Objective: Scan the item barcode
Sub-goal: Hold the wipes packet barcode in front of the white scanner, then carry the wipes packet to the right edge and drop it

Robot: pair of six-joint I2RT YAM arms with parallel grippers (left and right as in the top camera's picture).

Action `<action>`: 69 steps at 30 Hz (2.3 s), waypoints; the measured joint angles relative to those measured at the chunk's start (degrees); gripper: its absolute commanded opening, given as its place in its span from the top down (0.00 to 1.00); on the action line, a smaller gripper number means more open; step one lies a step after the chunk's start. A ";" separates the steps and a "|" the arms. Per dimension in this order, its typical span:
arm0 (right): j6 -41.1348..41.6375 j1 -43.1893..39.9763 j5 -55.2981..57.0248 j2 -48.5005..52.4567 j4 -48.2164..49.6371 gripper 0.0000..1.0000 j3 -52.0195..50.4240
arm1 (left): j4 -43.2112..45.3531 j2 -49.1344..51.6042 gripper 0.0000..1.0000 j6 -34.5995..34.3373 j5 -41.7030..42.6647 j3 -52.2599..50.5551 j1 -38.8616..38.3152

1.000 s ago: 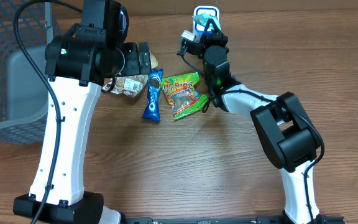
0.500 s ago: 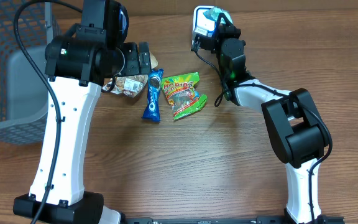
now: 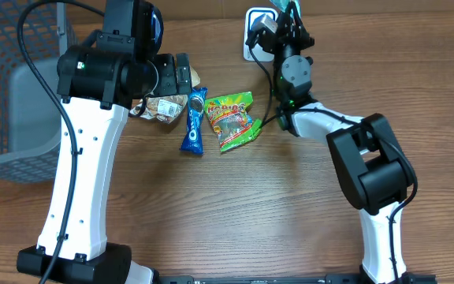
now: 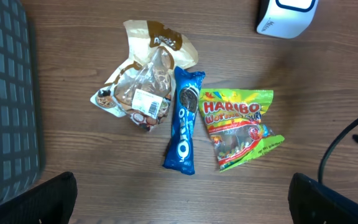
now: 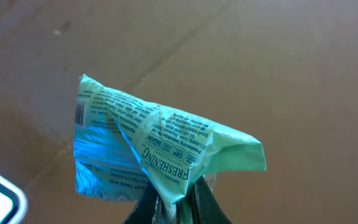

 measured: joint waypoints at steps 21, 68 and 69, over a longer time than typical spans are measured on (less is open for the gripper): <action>20.22 0.50 36.04 -1.81 0.11 0.97 0.00 | 0.00 0.00 0.00 0.00 0.00 0.00 0.00; 88.17 -52.46 -34.29 -32.02 -106.75 0.93 -11.98 | -0.02 0.00 0.00 0.00 0.17 -0.07 0.00; 88.39 -53.29 -34.25 -32.02 -106.81 0.87 -12.59 | -0.02 0.00 0.00 0.00 0.17 -0.07 0.00</action>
